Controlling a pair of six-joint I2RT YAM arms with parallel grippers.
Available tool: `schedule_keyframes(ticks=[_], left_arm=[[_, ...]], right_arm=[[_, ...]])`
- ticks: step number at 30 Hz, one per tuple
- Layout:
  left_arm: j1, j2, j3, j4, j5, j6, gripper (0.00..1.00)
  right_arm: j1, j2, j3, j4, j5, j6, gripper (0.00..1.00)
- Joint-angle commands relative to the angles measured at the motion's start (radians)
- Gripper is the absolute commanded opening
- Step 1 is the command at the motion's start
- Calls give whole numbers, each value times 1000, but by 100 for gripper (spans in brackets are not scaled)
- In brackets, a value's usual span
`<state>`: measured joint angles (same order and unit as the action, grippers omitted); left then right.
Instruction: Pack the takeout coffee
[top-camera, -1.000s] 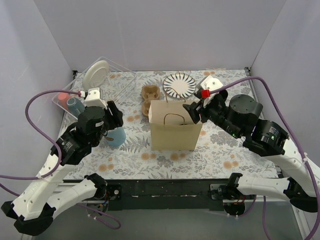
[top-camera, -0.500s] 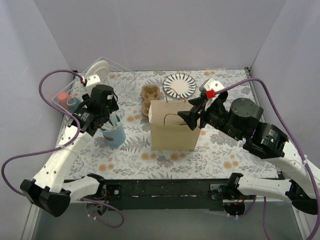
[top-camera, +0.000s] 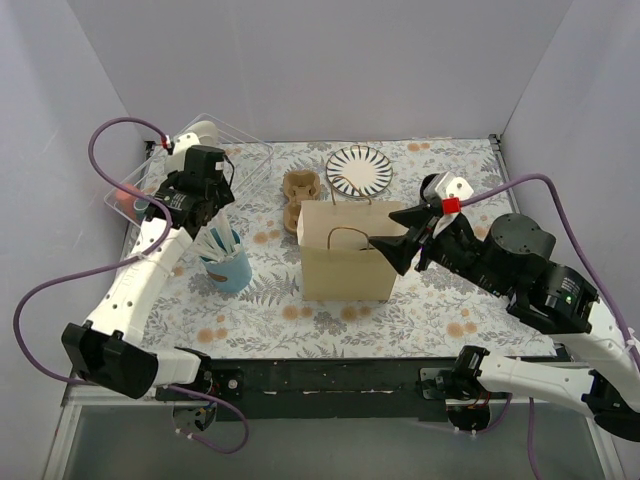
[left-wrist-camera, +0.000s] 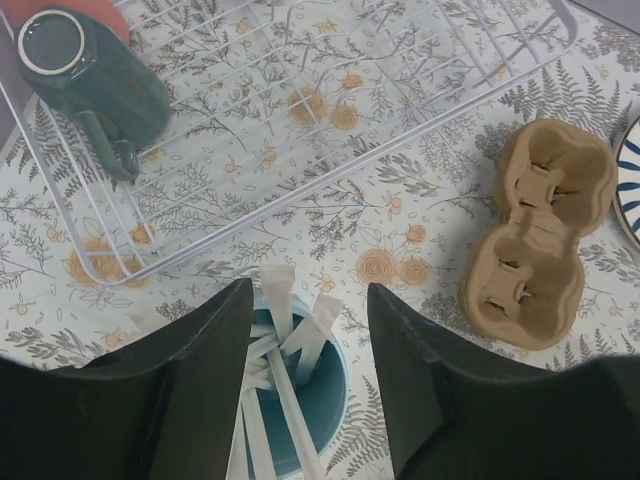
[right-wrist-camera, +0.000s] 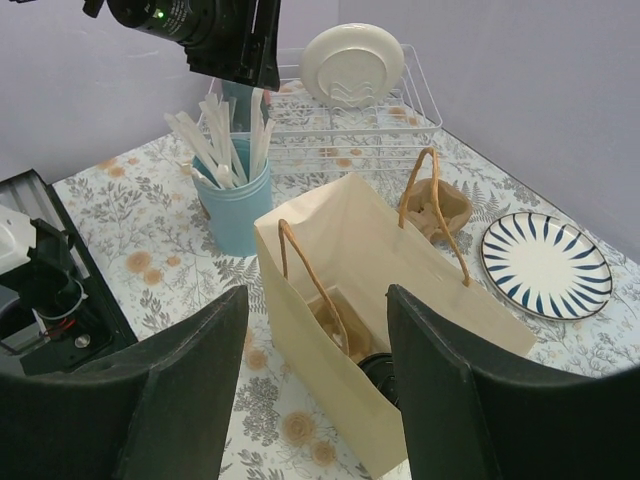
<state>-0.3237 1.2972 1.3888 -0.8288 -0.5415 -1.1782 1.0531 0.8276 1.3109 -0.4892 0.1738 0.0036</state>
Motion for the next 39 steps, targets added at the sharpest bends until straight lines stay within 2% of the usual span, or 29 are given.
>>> schedule_keyframes(ticks=[1, 6, 14, 17, 18, 19, 25, 32, 39], left_arm=[[26, 22, -11, 14, -11, 9, 47], [32, 34, -31, 16, -44, 32, 43], [40, 17, -79, 37, -54, 45, 33], [40, 7, -85, 54, -61, 57, 19], [41, 2, -85, 59, -63, 66, 7], [40, 1, -79, 63, -66, 81, 1], [41, -1, -31, 51, -78, 124, 0], [41, -24, 142, 2, -58, 207, 0], [41, -62, 334, -55, 63, 272, 0]], right_arm=[[-4, 2, -4, 57, 12, -37, 65], [-4, 11, -5, 52, 26, -54, 64], [-4, 33, -2, 54, 38, -76, 64], [-5, 36, 1, 55, 43, -83, 64], [-4, 36, 2, 54, 46, -88, 64], [-4, 38, 4, 52, 49, -91, 64], [-4, 38, 7, 54, 61, -116, 64], [-4, 45, 19, 67, 82, -137, 64], [-4, 45, -27, 86, 104, -145, 65]])
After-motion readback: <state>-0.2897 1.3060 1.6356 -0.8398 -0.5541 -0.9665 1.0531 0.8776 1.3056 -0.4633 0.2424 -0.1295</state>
